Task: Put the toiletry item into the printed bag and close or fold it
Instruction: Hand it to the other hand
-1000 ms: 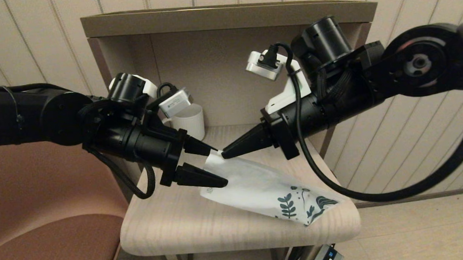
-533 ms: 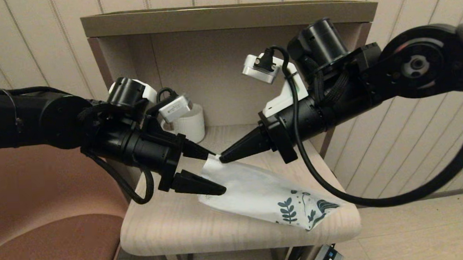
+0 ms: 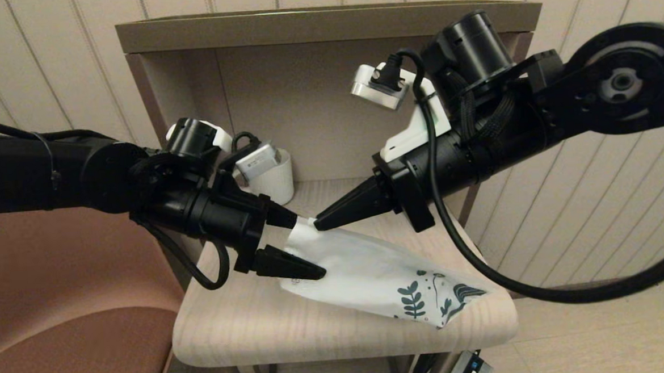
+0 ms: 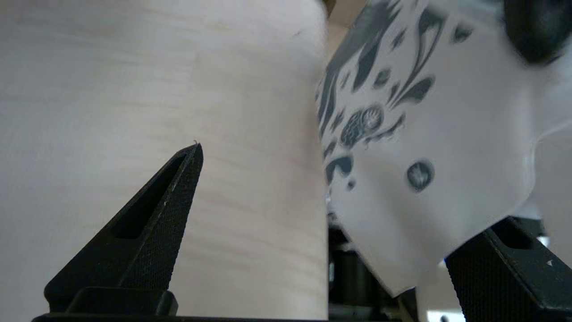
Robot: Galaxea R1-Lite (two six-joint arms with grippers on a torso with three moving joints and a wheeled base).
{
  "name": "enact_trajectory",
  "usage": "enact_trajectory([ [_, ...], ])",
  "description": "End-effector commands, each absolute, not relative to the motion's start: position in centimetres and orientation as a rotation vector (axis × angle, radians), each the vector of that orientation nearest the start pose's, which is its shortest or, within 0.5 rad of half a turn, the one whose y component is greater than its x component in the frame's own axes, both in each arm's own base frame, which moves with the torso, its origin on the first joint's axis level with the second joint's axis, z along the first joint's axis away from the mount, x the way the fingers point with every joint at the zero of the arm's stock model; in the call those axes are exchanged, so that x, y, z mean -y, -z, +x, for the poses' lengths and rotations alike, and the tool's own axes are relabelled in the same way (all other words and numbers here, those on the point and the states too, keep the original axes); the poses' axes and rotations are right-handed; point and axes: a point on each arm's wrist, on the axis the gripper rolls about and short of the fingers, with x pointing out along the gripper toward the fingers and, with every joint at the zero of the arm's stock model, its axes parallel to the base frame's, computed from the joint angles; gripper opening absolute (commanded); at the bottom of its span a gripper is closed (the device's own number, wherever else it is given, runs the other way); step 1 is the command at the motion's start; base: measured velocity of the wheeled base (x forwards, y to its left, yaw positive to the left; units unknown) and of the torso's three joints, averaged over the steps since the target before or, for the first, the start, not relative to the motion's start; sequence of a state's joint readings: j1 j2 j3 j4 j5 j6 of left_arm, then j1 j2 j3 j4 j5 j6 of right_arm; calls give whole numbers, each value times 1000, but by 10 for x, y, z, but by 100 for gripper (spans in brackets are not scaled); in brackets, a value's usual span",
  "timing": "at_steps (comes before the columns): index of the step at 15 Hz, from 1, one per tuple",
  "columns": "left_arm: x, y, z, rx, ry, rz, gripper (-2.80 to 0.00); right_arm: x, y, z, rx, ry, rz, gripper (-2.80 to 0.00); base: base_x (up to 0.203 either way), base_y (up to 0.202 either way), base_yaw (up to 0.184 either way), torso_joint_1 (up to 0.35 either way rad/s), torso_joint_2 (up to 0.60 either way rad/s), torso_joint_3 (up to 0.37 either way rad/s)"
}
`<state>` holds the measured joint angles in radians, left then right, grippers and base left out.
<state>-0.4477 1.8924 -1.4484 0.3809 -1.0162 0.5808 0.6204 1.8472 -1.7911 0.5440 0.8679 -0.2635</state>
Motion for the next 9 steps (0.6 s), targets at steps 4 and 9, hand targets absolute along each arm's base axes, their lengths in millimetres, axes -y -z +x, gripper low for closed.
enact_trajectory([
  [4,175,-213,305,-420,1620,155,0,-210,-302,263,-457,-1521,-124,-280,0,0,0,0,0,0],
  [9,176,-216,307,-431,1610,143,0,-211,-299,265,-464,-1516,-125,-280,0,0,0,0,0,0],
])
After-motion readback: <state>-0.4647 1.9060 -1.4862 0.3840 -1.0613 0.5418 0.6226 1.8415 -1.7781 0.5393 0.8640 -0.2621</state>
